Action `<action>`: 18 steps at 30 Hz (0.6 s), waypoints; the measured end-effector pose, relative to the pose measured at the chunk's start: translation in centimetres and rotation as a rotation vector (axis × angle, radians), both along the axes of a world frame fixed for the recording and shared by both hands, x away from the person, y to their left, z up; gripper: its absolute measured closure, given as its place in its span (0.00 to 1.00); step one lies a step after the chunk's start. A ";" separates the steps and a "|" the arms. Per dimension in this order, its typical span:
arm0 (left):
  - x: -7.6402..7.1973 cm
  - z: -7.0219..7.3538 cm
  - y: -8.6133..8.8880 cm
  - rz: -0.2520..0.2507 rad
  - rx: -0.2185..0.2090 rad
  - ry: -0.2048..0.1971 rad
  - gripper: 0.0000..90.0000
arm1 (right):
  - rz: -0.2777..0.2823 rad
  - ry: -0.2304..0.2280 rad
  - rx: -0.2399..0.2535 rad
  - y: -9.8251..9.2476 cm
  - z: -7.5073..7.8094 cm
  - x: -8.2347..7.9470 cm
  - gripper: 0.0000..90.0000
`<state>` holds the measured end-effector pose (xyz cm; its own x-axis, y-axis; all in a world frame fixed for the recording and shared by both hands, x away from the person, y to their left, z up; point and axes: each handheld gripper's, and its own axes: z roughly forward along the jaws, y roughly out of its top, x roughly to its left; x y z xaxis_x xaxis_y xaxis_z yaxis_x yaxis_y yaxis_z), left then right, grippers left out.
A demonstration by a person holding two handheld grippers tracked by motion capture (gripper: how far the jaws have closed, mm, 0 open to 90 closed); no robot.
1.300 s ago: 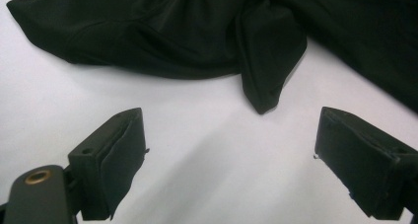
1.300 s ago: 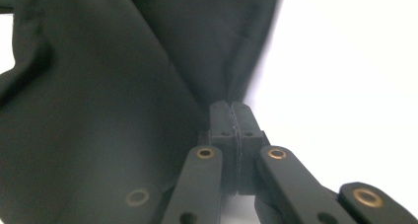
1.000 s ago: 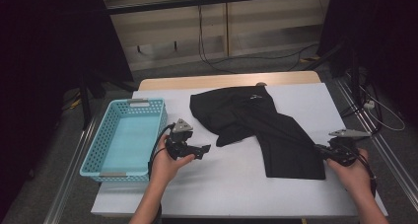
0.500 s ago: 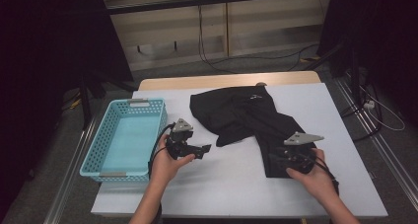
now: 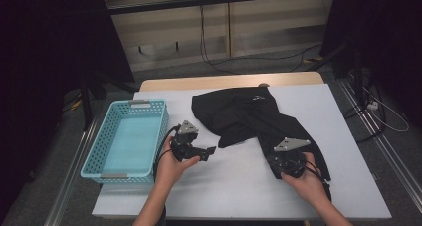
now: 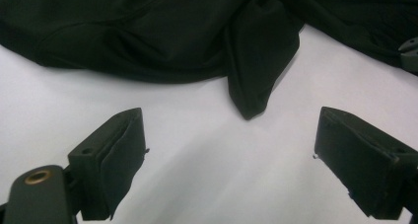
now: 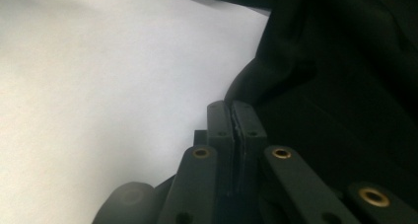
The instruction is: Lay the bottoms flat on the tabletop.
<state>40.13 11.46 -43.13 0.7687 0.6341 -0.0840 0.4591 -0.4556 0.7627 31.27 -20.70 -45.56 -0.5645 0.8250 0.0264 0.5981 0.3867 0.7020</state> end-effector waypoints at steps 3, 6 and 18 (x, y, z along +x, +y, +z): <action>0.1 -0.1 -0.3 -0.008 -0.008 0.013 0.14 | 0.030 0.005 0.007 0.3 0.3 -0.7 0.98; 0.2 -0.1 -0.5 -0.013 -0.005 0.017 0.14 | 0.068 0.017 0.022 0.6 0.5 -1.7 0.98; 0.7 0.2 -1.8 -0.042 -0.020 0.019 0.14 | 0.208 0.053 0.048 3.0 0.9 -4.4 0.98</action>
<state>40.80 9.67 -42.95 0.7926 0.5996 -0.1105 0.4541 -0.4598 0.7631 26.90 -17.68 -44.64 -0.7193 0.6879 0.0973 0.5456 0.4725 0.6922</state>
